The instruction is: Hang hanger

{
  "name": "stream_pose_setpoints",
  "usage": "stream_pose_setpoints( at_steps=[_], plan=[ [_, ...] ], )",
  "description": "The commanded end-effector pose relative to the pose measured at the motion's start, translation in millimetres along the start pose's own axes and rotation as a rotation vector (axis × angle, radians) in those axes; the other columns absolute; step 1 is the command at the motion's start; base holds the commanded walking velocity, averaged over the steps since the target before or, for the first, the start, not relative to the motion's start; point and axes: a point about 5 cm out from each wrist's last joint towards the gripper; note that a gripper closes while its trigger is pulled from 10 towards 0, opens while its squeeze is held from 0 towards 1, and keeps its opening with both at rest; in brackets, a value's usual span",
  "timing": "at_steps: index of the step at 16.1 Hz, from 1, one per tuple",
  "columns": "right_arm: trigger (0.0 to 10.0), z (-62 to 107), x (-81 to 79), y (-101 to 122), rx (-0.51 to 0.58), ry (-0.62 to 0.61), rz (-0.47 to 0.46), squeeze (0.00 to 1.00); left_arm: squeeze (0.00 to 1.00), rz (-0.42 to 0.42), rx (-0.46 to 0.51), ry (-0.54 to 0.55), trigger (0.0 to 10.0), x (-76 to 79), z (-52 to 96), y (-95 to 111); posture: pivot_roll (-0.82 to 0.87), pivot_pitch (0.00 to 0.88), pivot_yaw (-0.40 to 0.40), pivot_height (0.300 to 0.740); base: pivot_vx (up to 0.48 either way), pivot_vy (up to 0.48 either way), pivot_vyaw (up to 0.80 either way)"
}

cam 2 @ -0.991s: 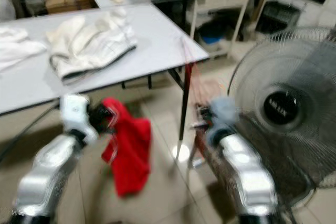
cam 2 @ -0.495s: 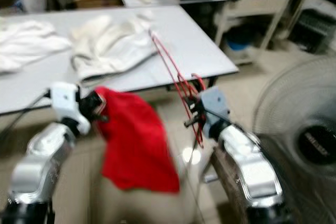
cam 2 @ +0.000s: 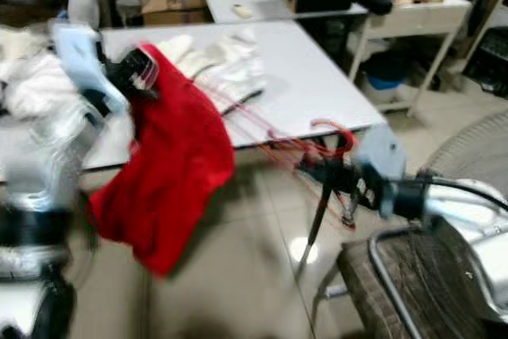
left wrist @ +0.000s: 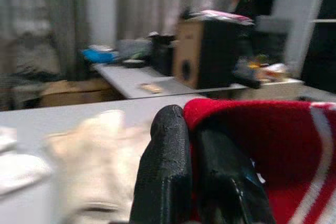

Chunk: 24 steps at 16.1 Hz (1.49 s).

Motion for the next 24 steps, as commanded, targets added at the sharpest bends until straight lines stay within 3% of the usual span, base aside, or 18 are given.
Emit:
stream_pose_setpoints(
  at_steps=[1,4,7,8,12,19,24],
  plan=[
    [10.0,10.5,1.8,9.6,0.013,0.038,0.016,0.0,0.0,-0.003,0.04,-0.029,10.0,4.3,-8.4,14.1,-0.06,0.0,0.008,0.74,0.356,0.0,0.0],
    [10.0,13.8,-6.3,9.4,-0.021,0.163,-0.001,0.0,0.0,-0.025,0.069,-0.058,10.0,3.4,-22.7,36.0,-0.06,0.0,0.003,0.74,0.356,0.0,0.0],
    [10.0,-0.8,-12.3,2.7,-0.063,0.226,0.023,0.0,0.0,-0.035,0.103,-0.134,10.0,15.1,-28.9,52.5,-0.05,0.0,0.005,0.74,0.359,0.0,0.0],
    [10.0,-14.6,-5.7,0.4,-0.075,0.179,0.059,0.0,0.0,-0.012,0.133,-0.191,10.0,26.6,-28.9,63.1,-0.05,0.0,0.005,0.74,0.364,0.0,0.0],
    [10.0,-37.3,-0.9,2.2,-0.057,0.175,0.108,0.0,0.0,0.031,0.165,-0.275,10.0,46.8,-17.5,70.2,-0.03,0.0,-0.009,0.74,0.367,0.0,0.0],
    [10.0,-57.7,22.0,3.2,-0.082,0.203,0.196,0.0,0.0,0.009,0.204,-0.426,10.0,78.8,5.0,95.7,-0.01,0.0,-0.036,0.74,0.365,0.0,0.0],
    [10.0,-71.3,34.8,6.1,-0.084,0.214,0.244,0.0,0.0,-0.001,0.213,-0.45,10.0,84.9,16.0,107.9,0.01,0.0,-0.043,0.74,0.364,0.0,0.0]
  ],
)
Point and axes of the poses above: a point about 5 cm out from each wrist's last joint towards the gripper, its own z axis pointing back from the gripper into the wrist, its own y axis along the axis of the wrist's last joint, x = y × z, and after that the axes turned 10 degrees about z, right-handed
